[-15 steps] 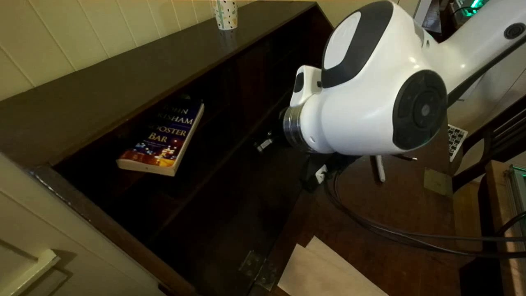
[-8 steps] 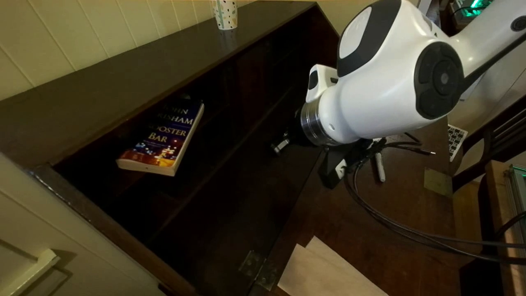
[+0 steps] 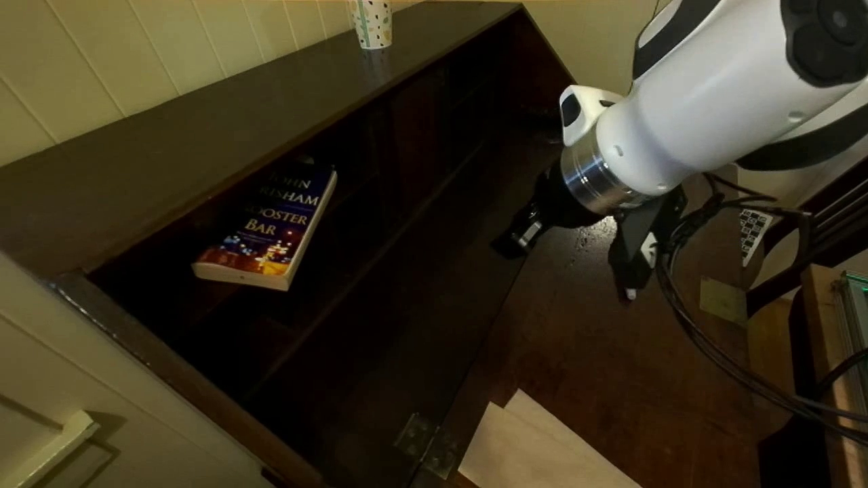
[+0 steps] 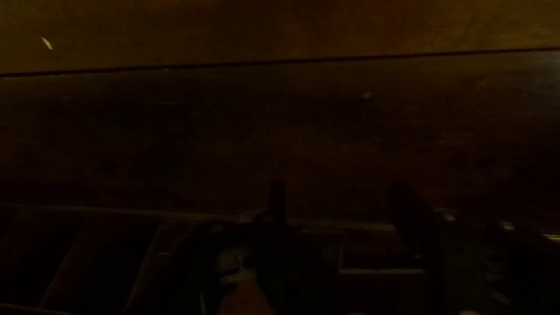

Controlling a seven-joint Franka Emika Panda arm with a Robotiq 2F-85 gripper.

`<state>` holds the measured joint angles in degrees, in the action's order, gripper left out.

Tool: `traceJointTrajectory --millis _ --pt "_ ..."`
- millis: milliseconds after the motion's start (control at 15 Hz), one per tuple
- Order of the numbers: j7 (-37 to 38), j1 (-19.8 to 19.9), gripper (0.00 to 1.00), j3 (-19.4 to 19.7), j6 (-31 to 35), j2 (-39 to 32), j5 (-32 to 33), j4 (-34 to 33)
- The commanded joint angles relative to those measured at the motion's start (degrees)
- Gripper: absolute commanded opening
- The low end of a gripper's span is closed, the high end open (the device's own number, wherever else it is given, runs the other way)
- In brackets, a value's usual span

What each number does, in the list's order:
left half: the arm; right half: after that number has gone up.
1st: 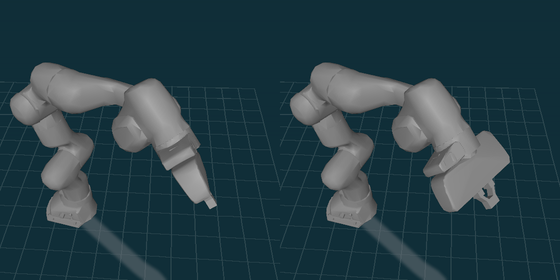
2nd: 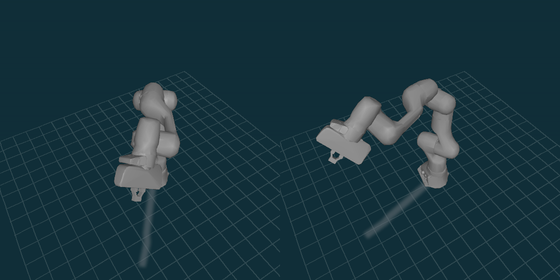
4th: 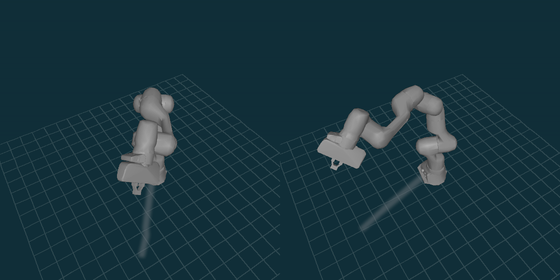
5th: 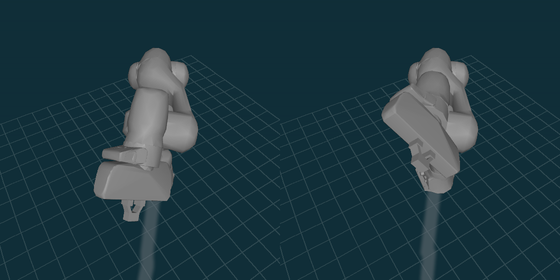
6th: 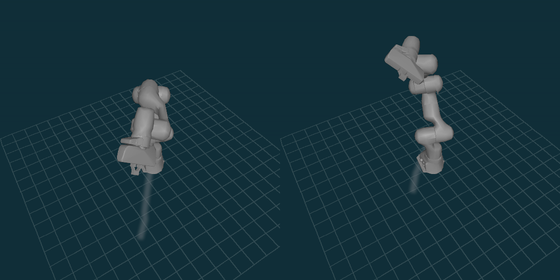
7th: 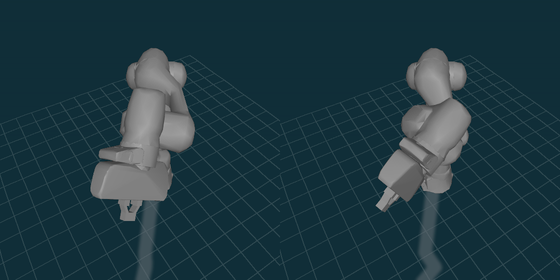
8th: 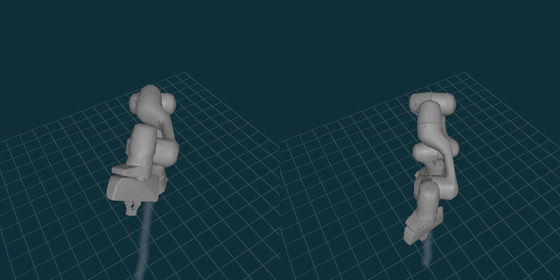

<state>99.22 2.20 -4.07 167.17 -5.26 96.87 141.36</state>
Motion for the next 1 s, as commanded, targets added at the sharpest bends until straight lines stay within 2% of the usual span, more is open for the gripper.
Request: traceJointTrajectory --millis 0,267,533,733,933 --pt "-14.89 0.25 0.89 2.35 1.28 7.3 -12.76 8.65" --pt "-30.79 -0.25 0.89 3.91 1.27 9.99 -27.86 13.36" --pt "-47.31 -1.35 0.89 3.64 -0.6 10.45 -43.72 15.26" --pt "-59.9 -2.55 0.89 2.91 -5.54 13.65 -56.78 15.65" --pt "-72.89 -3.83 0.89 2.26 -14.57 19.91 -69.71 14.28"
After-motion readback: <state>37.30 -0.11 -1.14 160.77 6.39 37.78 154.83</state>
